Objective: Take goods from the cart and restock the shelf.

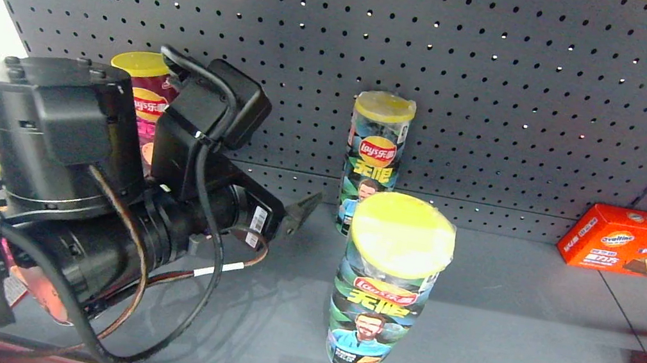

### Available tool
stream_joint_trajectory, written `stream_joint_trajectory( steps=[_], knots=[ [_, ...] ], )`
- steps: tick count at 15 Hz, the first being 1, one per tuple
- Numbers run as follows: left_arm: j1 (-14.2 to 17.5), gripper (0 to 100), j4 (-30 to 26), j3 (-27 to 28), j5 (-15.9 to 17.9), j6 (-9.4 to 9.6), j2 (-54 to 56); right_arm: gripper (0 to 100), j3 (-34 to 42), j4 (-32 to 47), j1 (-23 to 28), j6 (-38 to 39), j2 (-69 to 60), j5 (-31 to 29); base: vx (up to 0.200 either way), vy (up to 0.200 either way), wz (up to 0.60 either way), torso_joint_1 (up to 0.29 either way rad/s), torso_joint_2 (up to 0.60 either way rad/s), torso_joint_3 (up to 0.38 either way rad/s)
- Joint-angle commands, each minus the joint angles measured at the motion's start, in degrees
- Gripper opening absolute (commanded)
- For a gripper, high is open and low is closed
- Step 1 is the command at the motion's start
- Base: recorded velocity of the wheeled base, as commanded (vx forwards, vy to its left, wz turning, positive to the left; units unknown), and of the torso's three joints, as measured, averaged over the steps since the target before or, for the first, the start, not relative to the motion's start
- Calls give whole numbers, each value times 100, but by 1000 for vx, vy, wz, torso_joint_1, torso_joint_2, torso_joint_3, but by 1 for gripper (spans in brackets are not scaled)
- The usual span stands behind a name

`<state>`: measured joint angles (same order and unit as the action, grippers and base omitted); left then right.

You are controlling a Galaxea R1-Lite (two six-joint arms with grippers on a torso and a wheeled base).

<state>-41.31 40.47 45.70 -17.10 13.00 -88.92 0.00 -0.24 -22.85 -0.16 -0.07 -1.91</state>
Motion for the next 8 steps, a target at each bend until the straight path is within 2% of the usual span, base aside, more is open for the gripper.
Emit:
stream_joint_trajectory(
  steps=[1, 3, 6, 8],
  knots=[
    [-246, 100, -4, -53, -162, 1, 235, 100, 0, -2, -1, -2, 7, -2, 0, 0, 0, 0, 0, 0],
    [-553, 100, -4, -132, -294, 1, 437, 100, 0, -2, -1, -2, 7, -2, 0, 0, 0, 0, 0, 0],
    [-685, 100, -13, -501, -311, 1, 771, 100, 0, -2, -1, -2, 7, -2, 0, 0, 0, 0, 0, 0],
    [-703, 100, -13, -1178, -311, 1, 1307, 100, 0, -2, -1, -2, 7, -2, 0, 0, 0, 0, 0, 0]
  ],
)
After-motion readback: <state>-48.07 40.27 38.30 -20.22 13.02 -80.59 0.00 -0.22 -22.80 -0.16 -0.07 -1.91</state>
